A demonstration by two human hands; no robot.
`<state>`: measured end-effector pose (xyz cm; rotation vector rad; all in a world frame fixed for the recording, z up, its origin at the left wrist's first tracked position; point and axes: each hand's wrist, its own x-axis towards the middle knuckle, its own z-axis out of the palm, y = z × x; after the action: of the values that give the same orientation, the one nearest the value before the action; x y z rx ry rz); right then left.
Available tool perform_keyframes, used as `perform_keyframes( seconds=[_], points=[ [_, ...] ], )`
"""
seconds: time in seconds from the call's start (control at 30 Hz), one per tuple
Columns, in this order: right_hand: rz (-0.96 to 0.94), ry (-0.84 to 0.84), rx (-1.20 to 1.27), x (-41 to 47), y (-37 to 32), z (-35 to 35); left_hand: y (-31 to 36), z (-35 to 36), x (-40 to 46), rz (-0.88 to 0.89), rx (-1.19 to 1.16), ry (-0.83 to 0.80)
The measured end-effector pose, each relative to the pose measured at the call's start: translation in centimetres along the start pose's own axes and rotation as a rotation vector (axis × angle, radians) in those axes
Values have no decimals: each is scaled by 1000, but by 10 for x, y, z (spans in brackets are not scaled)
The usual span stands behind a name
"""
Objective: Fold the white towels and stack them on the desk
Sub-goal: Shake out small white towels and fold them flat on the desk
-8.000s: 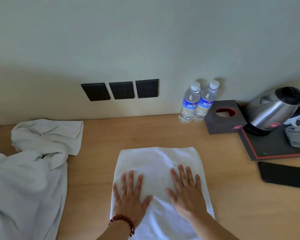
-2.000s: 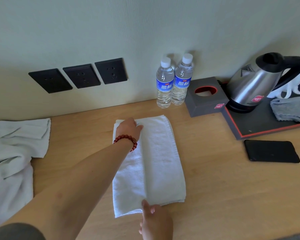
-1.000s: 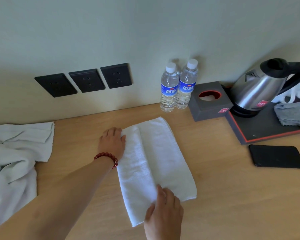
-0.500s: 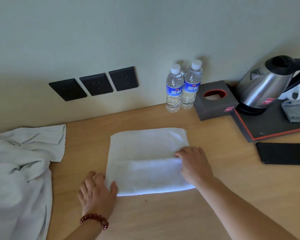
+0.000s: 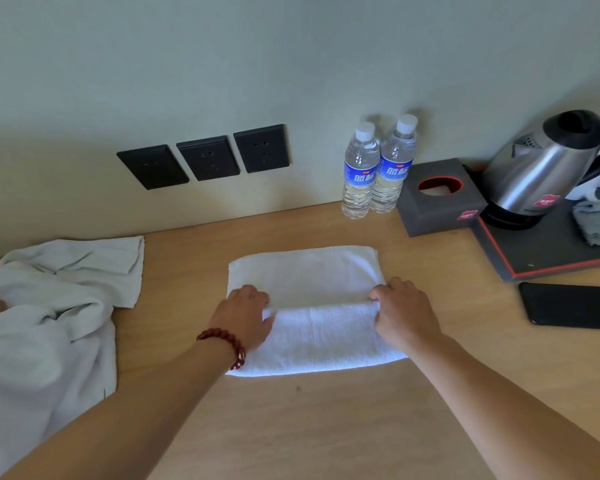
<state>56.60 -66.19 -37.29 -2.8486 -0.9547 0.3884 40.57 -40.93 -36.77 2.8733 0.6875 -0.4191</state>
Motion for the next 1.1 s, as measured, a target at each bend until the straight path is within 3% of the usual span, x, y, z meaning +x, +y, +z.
perform_keyframes(
  seconds=[0.17,0.3,0.5,0.6,0.77,0.87,1.0,1.1],
  points=[
    [44,-105,38,3,3,-9,5,-10,4,-5,-41,-99],
    [-5,-91,114,-5,7,-16,1,-5,-15,12,-50,-147],
    [-97,3,288,-23,23,-22,-6,-26,-45,99,-13,-2],
    [-181,-11,338,-34,32,-29,-13,-24,-69,114,-20,-25],
    [-308,-40,317,-62,44,-43,-26,11,-117,588,60,375],
    [-351,-104,323,-79,51,-44,-29,28,-141,746,21,486],
    [-351,-213,318,-94,56,-35,-28,36,-154,724,24,438],
    [-298,-292,313,-92,53,-32,-30,43,-148,534,-125,366]
  ],
)
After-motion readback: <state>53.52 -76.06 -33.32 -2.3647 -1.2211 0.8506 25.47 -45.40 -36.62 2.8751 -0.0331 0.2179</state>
